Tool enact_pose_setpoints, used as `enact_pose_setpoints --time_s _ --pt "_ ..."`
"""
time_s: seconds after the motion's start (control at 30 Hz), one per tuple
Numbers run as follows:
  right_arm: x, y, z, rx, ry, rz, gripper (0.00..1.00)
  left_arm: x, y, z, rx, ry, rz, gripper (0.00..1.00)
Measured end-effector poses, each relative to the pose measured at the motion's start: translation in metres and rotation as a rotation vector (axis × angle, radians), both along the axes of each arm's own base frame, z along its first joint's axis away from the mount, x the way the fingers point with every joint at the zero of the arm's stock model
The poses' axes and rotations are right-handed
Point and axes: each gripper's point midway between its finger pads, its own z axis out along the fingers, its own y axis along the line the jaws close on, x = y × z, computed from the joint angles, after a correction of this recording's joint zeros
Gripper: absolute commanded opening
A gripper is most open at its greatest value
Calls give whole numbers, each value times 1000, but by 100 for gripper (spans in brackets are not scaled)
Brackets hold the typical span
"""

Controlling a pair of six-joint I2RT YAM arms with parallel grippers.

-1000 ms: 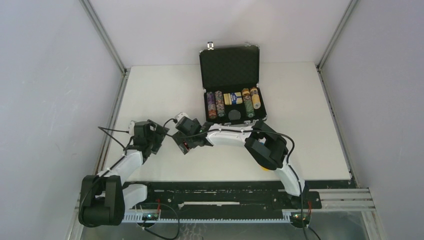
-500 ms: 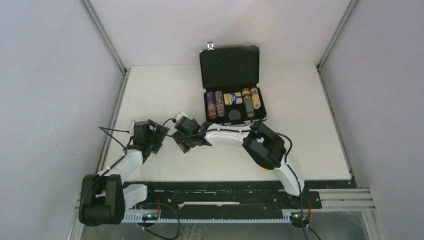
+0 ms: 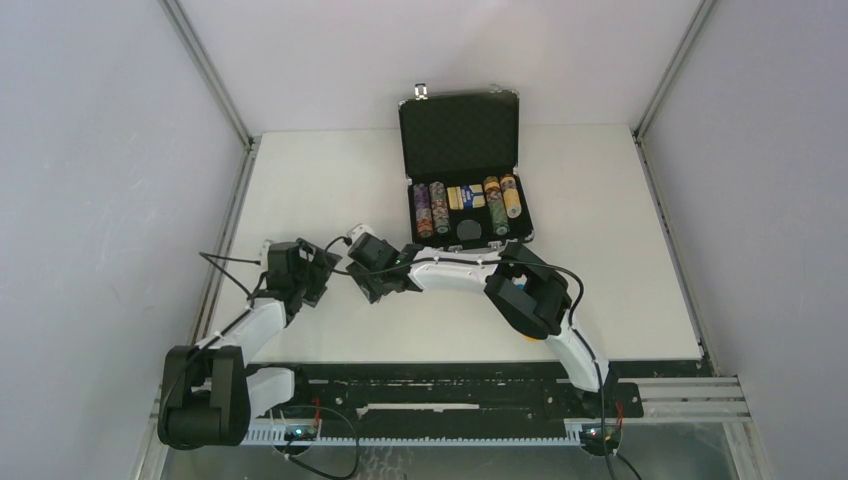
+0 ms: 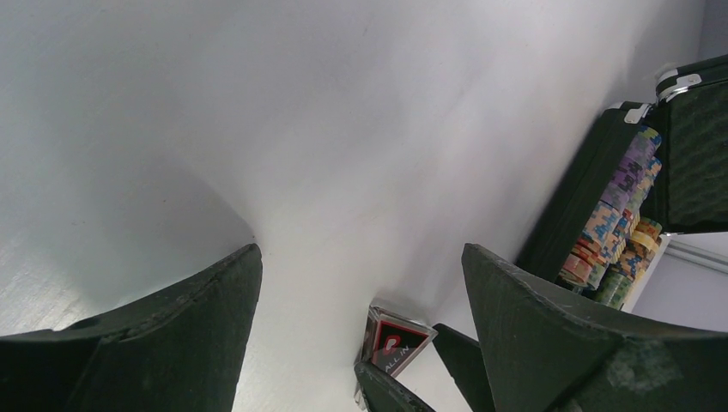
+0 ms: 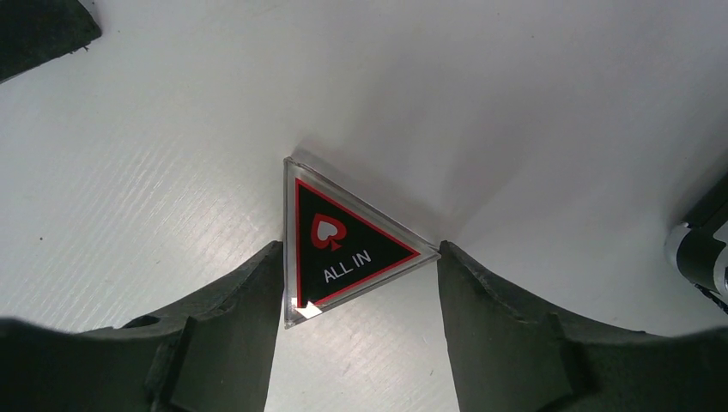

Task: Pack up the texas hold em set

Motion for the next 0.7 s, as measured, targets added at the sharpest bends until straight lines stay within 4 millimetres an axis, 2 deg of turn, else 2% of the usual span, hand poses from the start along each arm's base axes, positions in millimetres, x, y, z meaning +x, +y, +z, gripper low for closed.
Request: enact_pose_setpoints --time_s 0.17,0.33,0.47,0.7 --pt "2 -1 1 -5 -11 -8 63 0 -1 0 -3 -1 -3 90" --pt "4 -6 7 -11 -32 -22 63 0 -1 0 -5 -1 -6 90" --pt "8 -9 24 4 -64 -37 64 1 -3 1 -13 -6 -14 89" --pt "17 -25 67 58 -113 -75 64 2 -5 0 -21 -6 -22 89"
